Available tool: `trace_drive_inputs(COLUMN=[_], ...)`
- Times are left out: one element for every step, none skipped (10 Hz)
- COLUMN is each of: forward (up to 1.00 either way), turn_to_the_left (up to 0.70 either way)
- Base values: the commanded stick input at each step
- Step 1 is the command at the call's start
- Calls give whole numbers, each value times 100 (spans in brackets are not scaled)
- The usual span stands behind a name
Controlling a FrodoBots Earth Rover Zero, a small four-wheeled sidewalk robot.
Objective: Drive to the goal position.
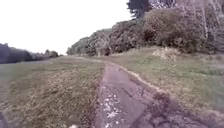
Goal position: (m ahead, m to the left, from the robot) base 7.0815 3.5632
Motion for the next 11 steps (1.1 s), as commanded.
trace_drive_inputs(forward=[9,10,12,30,17,9,6,6,6,6,6], turn_to_the_left=[0,2,7,29,24,10,2,0,0,0,0])
